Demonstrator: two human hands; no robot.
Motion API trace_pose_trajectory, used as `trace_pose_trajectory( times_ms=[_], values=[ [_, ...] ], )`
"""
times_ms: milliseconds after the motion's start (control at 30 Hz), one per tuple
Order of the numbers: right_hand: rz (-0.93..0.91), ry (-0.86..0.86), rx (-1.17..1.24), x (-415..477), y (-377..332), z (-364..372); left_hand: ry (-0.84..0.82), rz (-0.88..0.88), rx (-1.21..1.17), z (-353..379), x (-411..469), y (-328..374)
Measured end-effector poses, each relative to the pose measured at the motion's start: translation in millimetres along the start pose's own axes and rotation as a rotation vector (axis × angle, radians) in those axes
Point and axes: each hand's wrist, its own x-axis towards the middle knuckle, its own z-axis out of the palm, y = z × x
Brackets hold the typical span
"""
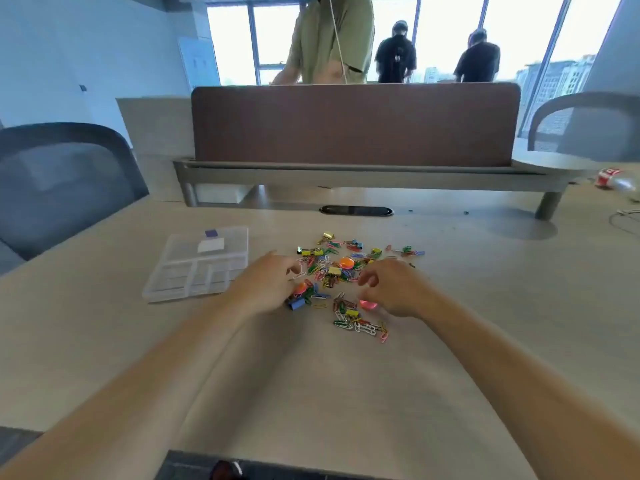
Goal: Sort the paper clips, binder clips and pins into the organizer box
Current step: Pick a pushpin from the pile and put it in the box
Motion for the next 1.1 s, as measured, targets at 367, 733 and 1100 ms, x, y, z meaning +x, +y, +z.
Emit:
trace_pose_trajectory(
  times_ms=[367,733,1100],
  values=[
    [0.054,-0.099,-0.072,27.4,6.2,12.8,-0.037,0.116,0.044,10.7,15.3,-14.2],
    [0.122,0.037,-0.056,37.2,-11.6,9.8,-0.167,0.121,0.039,-2.6,28.3,-10.8],
    [0.119,0.088,-0.101,86.0,1.6,16.8,-0.077,0.198,0.003,4.6,67.2,1.2]
  ],
)
